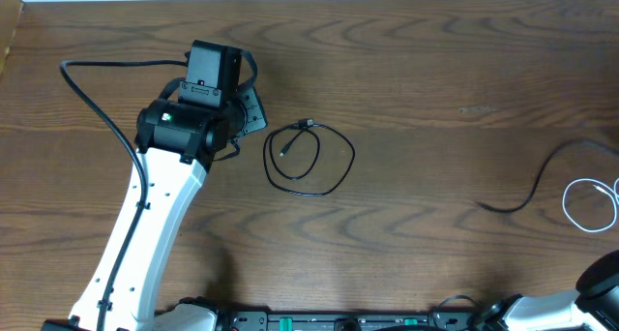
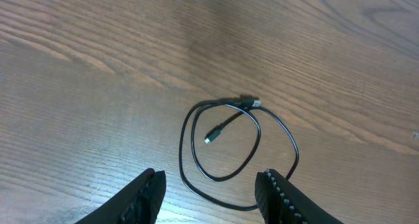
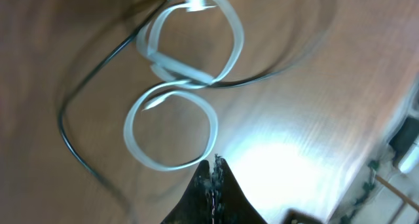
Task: Untangle cables
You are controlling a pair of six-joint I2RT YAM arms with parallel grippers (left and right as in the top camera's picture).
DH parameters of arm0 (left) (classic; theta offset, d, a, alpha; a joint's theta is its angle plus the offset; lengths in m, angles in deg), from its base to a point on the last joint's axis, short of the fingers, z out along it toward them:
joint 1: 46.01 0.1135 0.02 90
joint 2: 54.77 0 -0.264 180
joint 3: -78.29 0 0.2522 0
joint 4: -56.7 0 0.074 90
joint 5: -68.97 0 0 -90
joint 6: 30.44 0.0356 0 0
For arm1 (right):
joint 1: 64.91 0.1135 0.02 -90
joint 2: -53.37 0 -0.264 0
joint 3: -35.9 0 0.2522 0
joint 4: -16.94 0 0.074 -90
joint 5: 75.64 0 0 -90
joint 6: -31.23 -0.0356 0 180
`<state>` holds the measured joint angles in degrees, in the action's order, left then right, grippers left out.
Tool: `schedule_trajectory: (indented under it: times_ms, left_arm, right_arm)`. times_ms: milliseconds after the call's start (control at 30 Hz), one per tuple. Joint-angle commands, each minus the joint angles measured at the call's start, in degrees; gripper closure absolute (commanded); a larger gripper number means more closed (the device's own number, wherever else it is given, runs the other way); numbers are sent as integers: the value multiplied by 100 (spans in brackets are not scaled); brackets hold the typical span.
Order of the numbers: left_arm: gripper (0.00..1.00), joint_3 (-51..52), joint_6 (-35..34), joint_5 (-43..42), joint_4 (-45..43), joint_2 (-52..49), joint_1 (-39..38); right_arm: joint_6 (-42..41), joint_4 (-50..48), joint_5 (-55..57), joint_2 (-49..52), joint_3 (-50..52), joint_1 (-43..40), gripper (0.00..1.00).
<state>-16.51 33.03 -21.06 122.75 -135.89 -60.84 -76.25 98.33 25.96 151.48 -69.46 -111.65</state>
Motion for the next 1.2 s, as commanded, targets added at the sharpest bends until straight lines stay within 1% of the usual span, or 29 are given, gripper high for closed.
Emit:
schedule_trajectory:
  times_ms: [0,33,67,133,233,300,400,533,700,800,900,967,1167]
  left_arm:
    - [50,35,98,72,15,-35,13]
    - [50,35,98,72,13,-35,13]
    - [50,35,98,72,13,-35,13]
    - [50,35,98,72,9,-35,13]
    - [50,35,98,72,13,-35,13]
    - [50,35,98,72,15,-35,13]
    - [50,35,98,72,15,-35,13]
    - [50,35,98,70,17,-35,13]
    - [50,35,98,70,22,-35,13]
    - [50,35,98,70,44,-35,13]
    - [50,35,98,70,59,-35,13]
    - [50,35,98,70,59,-35,13]
    - [50,35,98,70,61,-35,13]
  right_arm:
    - [-269,-83,284,33,184,-302,98]
    - [-264,-111,66,33,212,-356,97]
    - [-262,-131,-332,33,240,-407,93]
    - [-186,-173,-1110,33,280,-446,89]
    - [269,-188,-1998,37,350,-378,78]
    - [275,-142,-2103,37,437,-262,75]
    - [273,-173,-2098,37,708,-31,72]
    - [105,-551,-2098,37,1272,308,69]
    - [-339,-1731,-1851,37,2006,678,67]
    - [-636,-2632,-1534,39,2376,826,61]
    - [-695,-3427,-1499,44,2693,927,61]
    - [-857,-3947,-1499,44,2949,990,57]
    - [-1416,-4962,-1502,46,3600,1032,48]
